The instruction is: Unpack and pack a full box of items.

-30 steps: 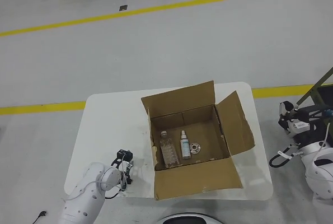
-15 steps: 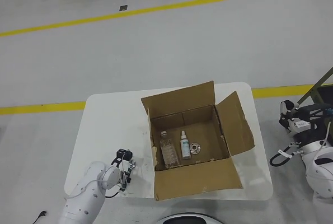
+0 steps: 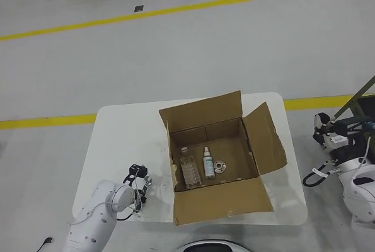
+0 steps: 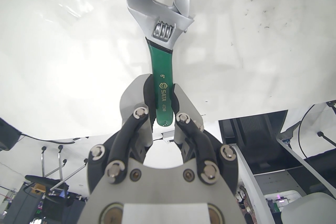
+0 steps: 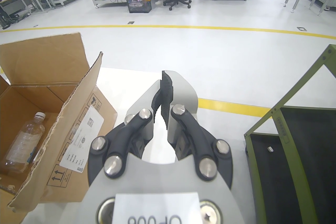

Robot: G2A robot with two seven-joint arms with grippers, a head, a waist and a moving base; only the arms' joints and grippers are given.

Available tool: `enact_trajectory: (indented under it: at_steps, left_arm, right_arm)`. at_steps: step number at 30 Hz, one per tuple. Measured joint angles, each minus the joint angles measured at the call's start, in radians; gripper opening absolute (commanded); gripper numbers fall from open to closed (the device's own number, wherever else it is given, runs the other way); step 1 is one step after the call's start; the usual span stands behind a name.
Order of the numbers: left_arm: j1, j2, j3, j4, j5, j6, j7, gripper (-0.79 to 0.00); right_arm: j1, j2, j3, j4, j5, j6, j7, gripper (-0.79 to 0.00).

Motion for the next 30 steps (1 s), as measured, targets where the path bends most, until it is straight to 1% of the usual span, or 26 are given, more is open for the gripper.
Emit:
enact_trajectory:
  at_steps: [3, 5, 7, 9, 11, 12, 13, 15, 16, 17, 19, 22, 26, 30]
  left_arm:
    - [0.009, 0.006, -0.023, -0.049, 0.001, 0.012, -0.023, -0.785]
    - [0.014, 0.009, -0.038, -0.08, 0.0, 0.022, -0.039, -0.785]
    - [0.019, 0.013, -0.054, -0.12, 0.0, 0.029, -0.055, -0.785]
    - [0.024, 0.017, -0.07, -0.164, -0.001, 0.036, -0.073, -0.785]
    - [0.028, 0.02, -0.085, -0.199, -0.002, 0.044, -0.088, -0.785]
    - [0.029, 0.022, -0.095, -0.221, -0.004, 0.049, -0.1, -0.785]
    - [0.03, 0.023, -0.101, -0.238, -0.004, 0.053, -0.108, -0.785]
    - [0.032, 0.026, -0.117, -0.273, -0.009, 0.059, -0.124, -0.785]
    - [0.033, 0.028, -0.123, -0.287, -0.011, 0.061, -0.13, -0.785]
    - [0.034, 0.029, -0.128, -0.3, -0.012, 0.062, -0.136, -0.785]
    - [0.035, 0.031, -0.139, -0.322, -0.02, 0.063, -0.144, -0.785]
    - [0.037, 0.033, -0.153, -0.33, -0.025, 0.076, -0.136, -0.785]
    - [0.043, 0.036, -0.162, -0.346, -0.033, 0.081, -0.129, -0.785]
    - [0.043, 0.036, -0.162, -0.346, -0.033, 0.08, -0.129, -0.785]
  right_arm:
    - [0.002, -0.001, -0.007, 0.004, 0.017, 0.001, 0.007, -0.785]
    - [0.005, -0.002, -0.012, 0.008, 0.043, 0.006, 0.015, -0.733]
    - [0.011, -0.005, -0.016, 0.016, 0.093, 0.019, 0.027, -0.625]
    - [0.018, -0.007, -0.018, 0.025, 0.156, 0.032, 0.048, -0.477]
    - [0.024, -0.009, -0.017, 0.031, 0.221, 0.043, 0.072, -0.409]
    - [0.028, -0.009, -0.016, 0.035, 0.264, 0.048, 0.092, -0.36]
    - [0.032, -0.01, -0.016, 0.037, 0.298, 0.054, 0.111, -0.28]
    - [0.043, -0.011, -0.019, 0.04, 0.388, 0.066, 0.155, -0.215]
    - [0.047, -0.012, -0.02, 0.04, 0.425, 0.068, 0.171, -0.089]
    - [0.05, -0.012, -0.023, 0.04, 0.457, 0.069, 0.188, 0.0]
    - [0.056, -0.012, -0.031, 0.035, 0.52, 0.069, 0.227, 0.0]
    - [0.056, -0.011, -0.047, 0.025, 0.599, 0.064, 0.293, 0.0]
    - [0.059, -0.006, -0.067, 0.016, 0.606, 0.041, 0.371, 0.0]
    - [0.059, -0.006, -0.069, 0.018, 0.606, 0.036, 0.377, 0.0]
